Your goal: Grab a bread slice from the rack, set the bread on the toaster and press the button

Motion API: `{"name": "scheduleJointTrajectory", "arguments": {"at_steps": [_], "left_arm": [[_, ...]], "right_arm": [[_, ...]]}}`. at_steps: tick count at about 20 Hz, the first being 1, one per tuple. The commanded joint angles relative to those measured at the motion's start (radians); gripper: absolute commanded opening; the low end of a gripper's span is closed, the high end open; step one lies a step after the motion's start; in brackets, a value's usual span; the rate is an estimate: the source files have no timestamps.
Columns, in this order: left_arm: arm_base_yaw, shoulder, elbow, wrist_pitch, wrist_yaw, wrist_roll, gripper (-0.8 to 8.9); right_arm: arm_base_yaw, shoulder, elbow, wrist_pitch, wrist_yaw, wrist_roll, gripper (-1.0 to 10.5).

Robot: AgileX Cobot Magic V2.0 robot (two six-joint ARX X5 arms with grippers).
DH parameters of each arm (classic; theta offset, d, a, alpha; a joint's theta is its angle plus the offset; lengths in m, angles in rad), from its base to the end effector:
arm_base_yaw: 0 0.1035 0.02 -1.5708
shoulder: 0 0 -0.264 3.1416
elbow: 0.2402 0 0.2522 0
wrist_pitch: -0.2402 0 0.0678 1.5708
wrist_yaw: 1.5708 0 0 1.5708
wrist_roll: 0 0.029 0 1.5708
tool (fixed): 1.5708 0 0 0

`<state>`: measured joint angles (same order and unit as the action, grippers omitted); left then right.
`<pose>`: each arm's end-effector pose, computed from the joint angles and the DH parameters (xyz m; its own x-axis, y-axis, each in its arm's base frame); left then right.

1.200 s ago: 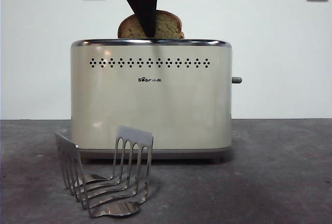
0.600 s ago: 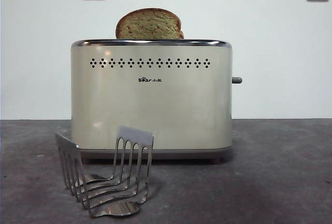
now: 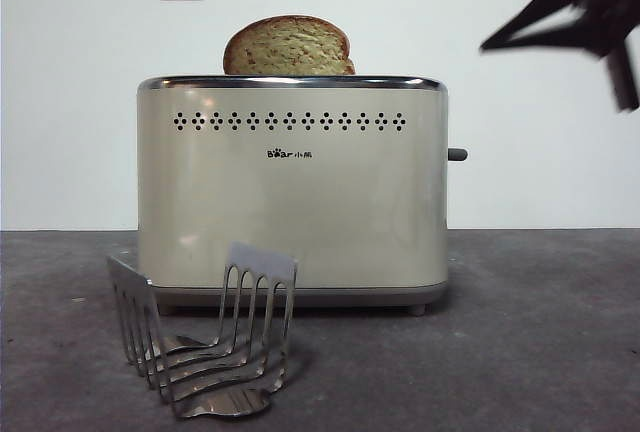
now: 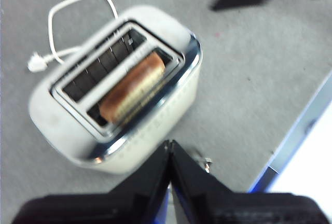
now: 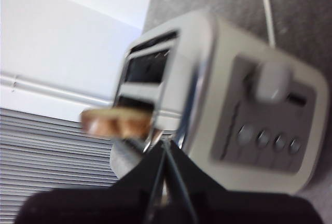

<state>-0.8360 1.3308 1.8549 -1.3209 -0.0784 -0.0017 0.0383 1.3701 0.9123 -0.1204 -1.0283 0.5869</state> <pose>0.1404 -0.1520 0.4653 0.5253 -0.4645 -0.7129 0.7022 0.7099 0.0548 0.2818 0.0357 0.2625 0.3993 0.8723 -0.2821 -0.3108 0.4183 0.8535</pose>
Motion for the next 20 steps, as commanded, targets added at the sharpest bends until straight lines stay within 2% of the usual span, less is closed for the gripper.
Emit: {"name": "scheduleJointTrajectory", "arguments": {"at_steps": [1,7,9,17,20], "left_arm": [[0.002,-0.048,-0.082,0.001,0.000,-0.033,-0.05],[0.066,-0.182,-0.279,0.002,-0.025,-0.059,-0.04],[0.083,-0.211,-0.285,0.001,-0.026,-0.076,-0.04],[0.106,-0.282,-0.285,0.001,-0.027,-0.077,-0.04],[0.106,-0.284,-0.285,0.001,-0.026,-0.077,-0.04]], "right_arm": [[0.002,0.114,0.087,0.001,-0.006,-0.019,0.0],[0.002,0.303,0.246,-0.118,0.013,-0.089,0.0],[0.002,0.327,0.248,-0.156,0.043,-0.124,-0.1],[0.016,0.436,0.248,-0.177,0.047,-0.146,-0.1],[0.033,0.449,0.248,-0.211,0.099,-0.172,-0.1]]}}
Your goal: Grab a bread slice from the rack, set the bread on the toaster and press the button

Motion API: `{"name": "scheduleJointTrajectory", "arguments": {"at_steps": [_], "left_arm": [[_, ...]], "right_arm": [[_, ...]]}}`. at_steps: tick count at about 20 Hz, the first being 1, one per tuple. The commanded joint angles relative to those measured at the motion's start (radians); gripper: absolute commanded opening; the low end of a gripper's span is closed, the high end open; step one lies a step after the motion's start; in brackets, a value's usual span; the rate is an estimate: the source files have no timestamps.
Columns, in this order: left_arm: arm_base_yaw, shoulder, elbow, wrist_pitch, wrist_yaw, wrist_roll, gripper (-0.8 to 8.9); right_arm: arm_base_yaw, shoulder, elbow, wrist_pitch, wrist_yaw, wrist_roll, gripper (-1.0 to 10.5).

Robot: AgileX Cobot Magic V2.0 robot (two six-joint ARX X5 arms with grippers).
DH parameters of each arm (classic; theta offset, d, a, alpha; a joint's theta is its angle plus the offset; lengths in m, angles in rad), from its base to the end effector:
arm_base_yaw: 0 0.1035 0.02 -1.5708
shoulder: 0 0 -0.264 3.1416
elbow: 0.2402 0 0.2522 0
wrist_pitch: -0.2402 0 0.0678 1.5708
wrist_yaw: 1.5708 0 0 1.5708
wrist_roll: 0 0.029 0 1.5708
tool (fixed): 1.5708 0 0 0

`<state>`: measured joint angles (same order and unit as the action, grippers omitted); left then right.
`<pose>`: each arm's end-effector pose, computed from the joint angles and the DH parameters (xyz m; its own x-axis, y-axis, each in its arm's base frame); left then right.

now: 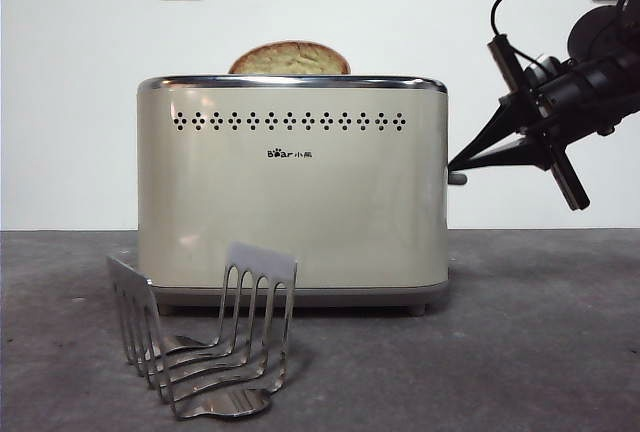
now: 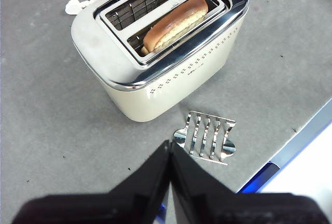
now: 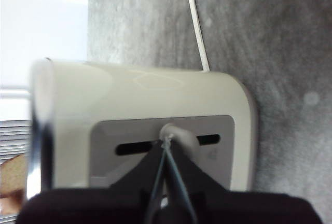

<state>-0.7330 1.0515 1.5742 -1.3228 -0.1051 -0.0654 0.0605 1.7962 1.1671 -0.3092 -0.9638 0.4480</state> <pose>0.1050 -0.0905 0.4376 0.5851 -0.3856 -0.7135 0.5750 0.8177 0.0296 0.3601 0.0457 0.1972 0.2869 0.8402 -0.4601 -0.1192 0.5078 0.8532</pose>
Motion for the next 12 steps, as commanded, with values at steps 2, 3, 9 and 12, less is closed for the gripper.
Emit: {"name": "scheduleJointTrajectory", "arguments": {"at_steps": [2,3,9,12], "left_arm": [[0.003,-0.005,-0.004,0.003,0.000,-0.013,-0.04],[0.003,-0.005,-0.004,0.003,0.000,-0.013,-0.04],[0.003,-0.008,-0.004,0.003,0.000,-0.013,-0.04],[0.003,-0.008,-0.004,0.003,0.000,-0.013,-0.04]], "right_arm": [[0.012,0.030,-0.006,-0.037,0.050,-0.036,-0.1],[0.012,0.035,-0.006,-0.039,0.059,-0.034,-0.1],[0.012,0.086,-0.006,-0.068,0.101,-0.034,-0.1],[0.012,0.108,-0.006,-0.097,0.136,-0.047,-0.1]]}}
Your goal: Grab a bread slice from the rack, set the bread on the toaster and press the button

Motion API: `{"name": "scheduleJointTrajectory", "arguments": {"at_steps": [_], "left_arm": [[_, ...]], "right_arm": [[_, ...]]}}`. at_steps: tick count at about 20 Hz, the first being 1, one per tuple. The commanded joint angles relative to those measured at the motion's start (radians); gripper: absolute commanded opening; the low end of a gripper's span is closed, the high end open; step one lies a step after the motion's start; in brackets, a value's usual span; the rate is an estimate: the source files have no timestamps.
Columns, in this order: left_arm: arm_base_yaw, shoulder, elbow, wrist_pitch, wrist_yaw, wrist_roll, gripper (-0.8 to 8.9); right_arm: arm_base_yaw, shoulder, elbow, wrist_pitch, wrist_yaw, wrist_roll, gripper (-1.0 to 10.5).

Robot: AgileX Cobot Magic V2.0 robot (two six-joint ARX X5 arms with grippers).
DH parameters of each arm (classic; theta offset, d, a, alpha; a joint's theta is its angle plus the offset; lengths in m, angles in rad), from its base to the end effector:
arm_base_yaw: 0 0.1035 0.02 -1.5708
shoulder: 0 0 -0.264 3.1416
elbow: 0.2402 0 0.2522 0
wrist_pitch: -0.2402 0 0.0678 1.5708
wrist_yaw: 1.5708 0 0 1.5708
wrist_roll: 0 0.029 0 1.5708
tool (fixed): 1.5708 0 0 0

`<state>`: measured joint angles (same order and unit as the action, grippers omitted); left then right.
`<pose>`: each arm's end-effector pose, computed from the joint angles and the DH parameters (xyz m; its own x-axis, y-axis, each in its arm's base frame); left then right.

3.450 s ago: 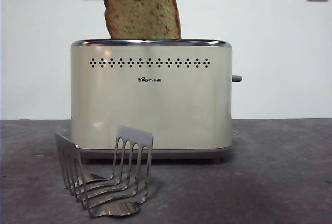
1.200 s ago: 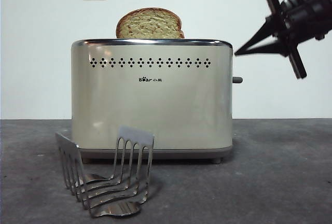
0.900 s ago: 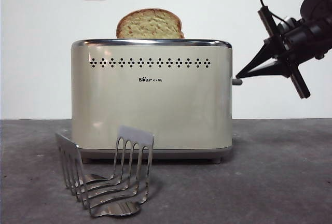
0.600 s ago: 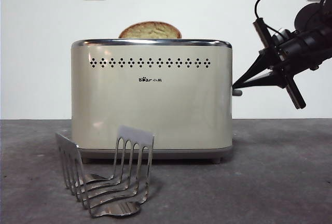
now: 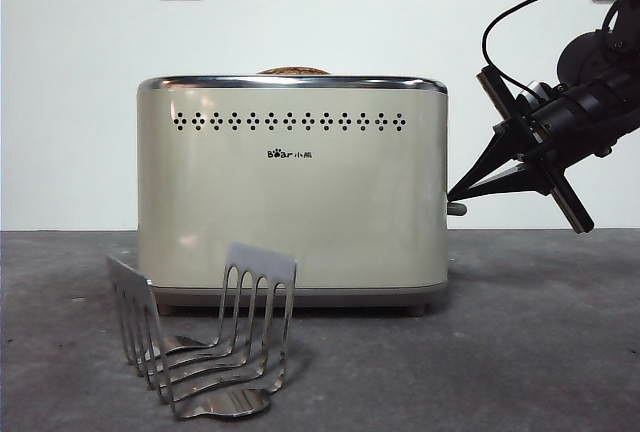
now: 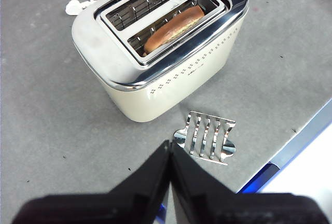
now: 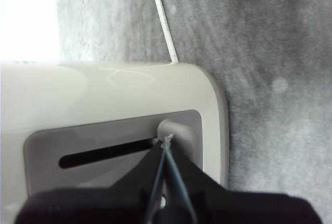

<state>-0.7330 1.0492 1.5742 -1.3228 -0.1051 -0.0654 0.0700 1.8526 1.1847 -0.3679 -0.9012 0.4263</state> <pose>0.1045 -0.0900 0.4379 0.5863 -0.3867 -0.7119 0.5749 0.8177 0.0293 0.3642 0.0483 0.1787 0.2608 0.8043 -0.5339 -0.0477 0.5632 0.8250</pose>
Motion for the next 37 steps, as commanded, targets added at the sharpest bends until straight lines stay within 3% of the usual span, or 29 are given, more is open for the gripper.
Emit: {"name": "scheduleJointTrajectory", "arguments": {"at_steps": [1,10,15,25,34,37], "left_arm": [[0.003,-0.005,-0.004,0.003,-0.001,-0.013,-0.04],[0.003,-0.006,-0.004,0.003,-0.001,-0.013,-0.04],[0.003,-0.006,-0.004,0.003,-0.001,-0.013,-0.04],[0.003,-0.005,-0.004,0.003,-0.001,-0.008,-0.04],[0.003,-0.005,-0.004,0.003,-0.028,0.022,-0.04],[0.003,-0.006,-0.004,0.003,-0.026,0.025,-0.04]], "right_arm": [[0.002,0.060,-0.024,-0.051,0.087,-0.032,-0.1],[0.003,0.106,-0.024,-0.100,0.093,-0.069,-0.1],[0.003,0.105,-0.014,-0.091,0.055,-0.068,-0.1],[0.003,0.019,0.103,-0.138,0.022,-0.076,0.0],[0.003,-0.185,0.267,-0.392,0.021,-0.230,0.0],[0.003,-0.309,0.343,-0.500,0.114,-0.267,0.0]]}}
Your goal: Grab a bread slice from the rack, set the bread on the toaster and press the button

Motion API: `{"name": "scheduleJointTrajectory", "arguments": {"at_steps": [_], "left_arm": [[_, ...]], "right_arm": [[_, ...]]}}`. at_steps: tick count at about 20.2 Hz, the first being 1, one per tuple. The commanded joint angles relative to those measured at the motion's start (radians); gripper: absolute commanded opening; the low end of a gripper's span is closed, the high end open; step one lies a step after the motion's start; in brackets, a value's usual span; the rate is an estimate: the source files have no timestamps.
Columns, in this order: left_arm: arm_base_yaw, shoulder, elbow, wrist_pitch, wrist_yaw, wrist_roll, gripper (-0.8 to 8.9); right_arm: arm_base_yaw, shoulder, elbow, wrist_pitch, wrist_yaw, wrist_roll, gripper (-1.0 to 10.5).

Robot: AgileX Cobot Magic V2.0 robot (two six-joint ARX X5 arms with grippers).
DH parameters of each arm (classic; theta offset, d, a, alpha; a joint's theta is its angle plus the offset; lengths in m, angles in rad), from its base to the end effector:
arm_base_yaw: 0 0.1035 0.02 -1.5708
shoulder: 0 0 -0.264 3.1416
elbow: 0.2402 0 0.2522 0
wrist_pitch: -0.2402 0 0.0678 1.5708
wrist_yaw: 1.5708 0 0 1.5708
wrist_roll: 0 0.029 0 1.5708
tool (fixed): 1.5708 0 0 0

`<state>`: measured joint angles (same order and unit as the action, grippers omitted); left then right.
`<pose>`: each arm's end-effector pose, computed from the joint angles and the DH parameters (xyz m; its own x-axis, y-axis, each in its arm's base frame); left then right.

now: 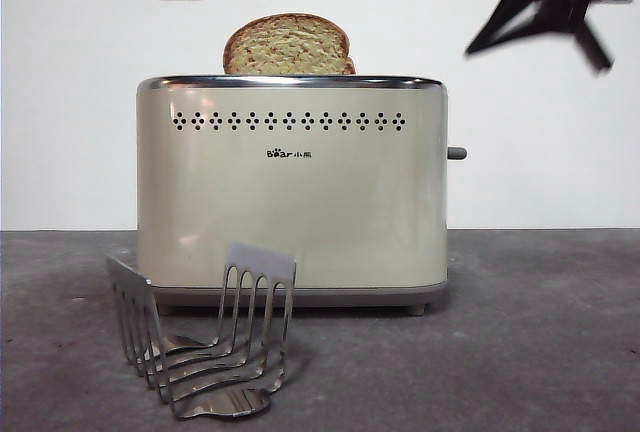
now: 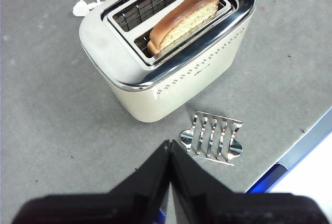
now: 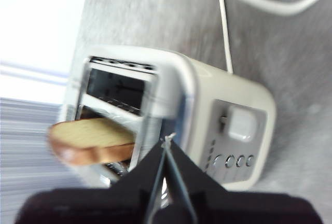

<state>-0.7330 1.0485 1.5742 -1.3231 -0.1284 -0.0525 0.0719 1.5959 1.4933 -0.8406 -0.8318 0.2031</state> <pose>0.1047 -0.0893 0.4380 0.6006 -0.3684 -0.7096 0.5684 0.8209 0.0548 0.3253 0.0449 0.3313 0.3414 0.7656 -0.5452 -0.3085 0.6392 0.7044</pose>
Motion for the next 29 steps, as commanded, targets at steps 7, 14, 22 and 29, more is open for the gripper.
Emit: {"name": "scheduleJointTrajectory", "arguments": {"at_steps": [7,14,22,29], "left_arm": [[0.003,0.008,-0.004,0.004,-0.003,0.005,-0.04],[0.003,0.066,-0.004,0.004,-0.003,0.005,-0.04],[0.122,0.059,-0.067,0.031,-0.003,0.044,-0.03],[0.498,-0.389,-0.794,0.890,0.047,0.122,-0.03]], "right_arm": [[0.000,-0.310,0.303,-0.315,0.516,-0.190,0.0],[0.000,-0.337,0.586,-0.530,0.865,-0.215,0.0],[0.000,-0.311,0.608,-0.531,0.877,-0.215,0.0],[0.000,-0.227,0.608,-0.531,0.877,-0.216,0.0]]}}
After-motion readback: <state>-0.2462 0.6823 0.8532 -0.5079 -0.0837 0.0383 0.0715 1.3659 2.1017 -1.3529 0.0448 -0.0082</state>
